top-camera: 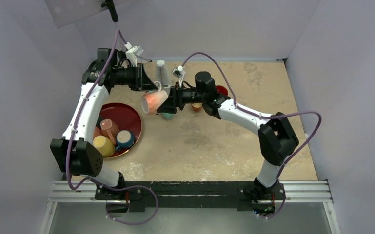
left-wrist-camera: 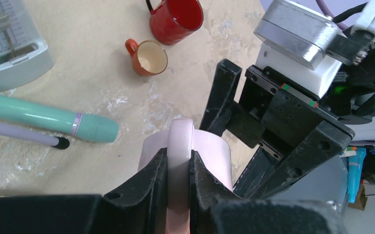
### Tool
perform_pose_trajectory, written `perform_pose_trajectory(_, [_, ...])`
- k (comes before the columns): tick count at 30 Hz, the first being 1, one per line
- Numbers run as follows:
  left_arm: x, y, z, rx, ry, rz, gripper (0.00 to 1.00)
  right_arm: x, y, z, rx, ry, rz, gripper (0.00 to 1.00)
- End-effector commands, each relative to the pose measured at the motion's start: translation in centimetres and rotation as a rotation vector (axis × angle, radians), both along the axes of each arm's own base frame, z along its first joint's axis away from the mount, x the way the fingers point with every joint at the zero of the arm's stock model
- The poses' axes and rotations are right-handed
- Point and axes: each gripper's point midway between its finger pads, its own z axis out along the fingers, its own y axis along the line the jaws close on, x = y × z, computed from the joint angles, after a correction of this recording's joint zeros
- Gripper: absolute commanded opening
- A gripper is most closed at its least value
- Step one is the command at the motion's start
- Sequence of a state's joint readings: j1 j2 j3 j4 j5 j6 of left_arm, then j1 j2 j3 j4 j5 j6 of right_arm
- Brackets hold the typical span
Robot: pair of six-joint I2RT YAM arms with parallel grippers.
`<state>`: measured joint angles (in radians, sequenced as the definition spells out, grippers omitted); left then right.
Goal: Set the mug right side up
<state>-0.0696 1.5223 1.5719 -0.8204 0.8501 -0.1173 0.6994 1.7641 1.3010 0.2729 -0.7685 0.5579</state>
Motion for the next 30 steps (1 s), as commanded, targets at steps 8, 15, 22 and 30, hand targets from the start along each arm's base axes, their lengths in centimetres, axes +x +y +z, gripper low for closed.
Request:
perform_pose_trajectory(8, [-0.6, -1.9, 3.6, -0.111, -0.07, -0.063, 0.74, 2.5, -1.6, 6.0, 0.047, -0.109, -0.136, 0.0])
perform_pose_trajectory(15, [0.1, 2.2, 3.7, 0.179, -0.166, 0.031, 1.0, 10.7, -13.0, 4.9, -0.34, -0.147, -0.685, 0.0])
perform_pose_trajectory(22, [-2.3, 7.3, -1.5, 0.541, -0.082, -0.026, 1.0, 14.6, -33.3, 1.3, -0.765, -0.044, -1.179, 0.0])
perform_pose_trajectory(30, [-6.5, 13.1, -8.5, 0.876, 0.092, -0.128, 0.92, 16.3, -44.1, -7.2, -0.962, 0.144, -1.25, 0.0])
